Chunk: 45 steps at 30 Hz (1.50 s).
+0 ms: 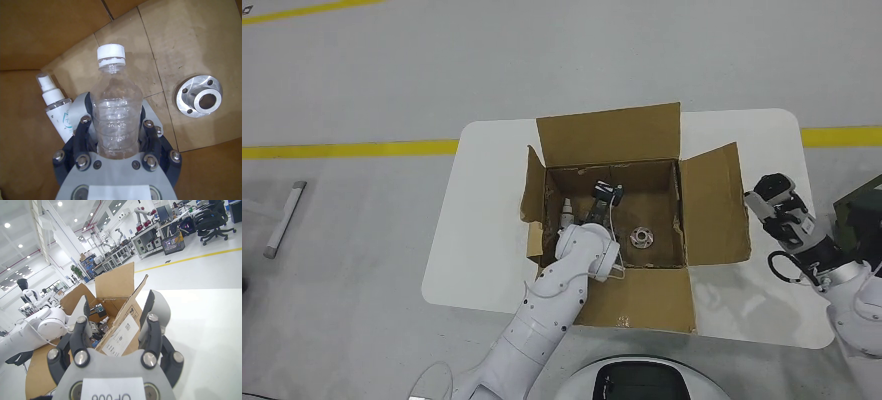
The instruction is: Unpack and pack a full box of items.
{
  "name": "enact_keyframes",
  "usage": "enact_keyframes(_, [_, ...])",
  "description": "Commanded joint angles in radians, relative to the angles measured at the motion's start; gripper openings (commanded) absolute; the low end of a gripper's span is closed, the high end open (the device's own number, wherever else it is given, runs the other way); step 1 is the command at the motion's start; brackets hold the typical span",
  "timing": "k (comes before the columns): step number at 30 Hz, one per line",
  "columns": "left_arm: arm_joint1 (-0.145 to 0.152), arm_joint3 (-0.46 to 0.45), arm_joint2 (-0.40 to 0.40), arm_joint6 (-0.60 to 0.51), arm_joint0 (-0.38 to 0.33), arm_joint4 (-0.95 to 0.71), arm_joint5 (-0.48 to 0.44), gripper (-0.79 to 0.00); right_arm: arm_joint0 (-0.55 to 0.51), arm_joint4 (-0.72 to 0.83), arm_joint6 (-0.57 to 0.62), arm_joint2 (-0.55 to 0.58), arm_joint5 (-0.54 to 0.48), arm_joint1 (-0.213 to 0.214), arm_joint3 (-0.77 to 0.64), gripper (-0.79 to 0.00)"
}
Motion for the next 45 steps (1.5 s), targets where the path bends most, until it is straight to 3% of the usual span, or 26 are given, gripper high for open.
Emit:
enact_keyframes(1, [-0.001,0.001,-0.003,0.001,0.000,0.003,0.000,-0.785,0.001,-0.004,0.003,-0.002,-0.001,0.000,0.002,-0.566])
enact_keyframes(8, [0.001,-0.055,-0.027,0.006,0.017,0.024,-0.006,-0.785,0.006,-0.012,0.007,-0.006,0.003,-0.001,0.004,-0.785])
enact_keyframes(14, [0.015,-0.239,-0.076,-0.034,0.073,0.043,-0.029,-0.785,0.007,-0.009,0.004,-0.009,0.006,-0.002,0.004,-0.785])
enact_keyframes(25, [0.046,-0.683,-0.193,-0.142,0.204,0.080,-0.107,-0.785,0.019,0.015,0.005,-0.001,0.032,-0.004,0.023,-0.785])
enact_keyframes(27, [0.047,-0.754,-0.212,-0.147,0.220,0.042,-0.111,-0.785,0.022,0.020,0.008,0.001,0.038,-0.004,0.030,-0.576])
enact_keyframes(28, [0.048,-0.776,-0.217,-0.147,0.220,0.051,-0.119,-0.785,0.022,0.021,0.009,0.002,0.042,-0.004,0.034,-0.360])
enact_keyframes(29, [0.050,-0.803,-0.223,-0.151,0.222,0.067,-0.127,-0.785,0.024,0.024,0.010,0.003,0.048,-0.005,0.037,0.000])
enact_keyframes(36, [0.060,-0.973,-0.291,-0.170,0.229,0.164,-0.149,-0.785,0.033,0.029,0.009,0.010,0.067,-0.006,0.057,0.000])
enact_keyframes(45, [0.078,-1.056,-0.458,-0.179,0.246,0.290,-0.187,-0.785,0.033,0.020,0.011,0.017,0.072,-0.006,0.062,0.000])
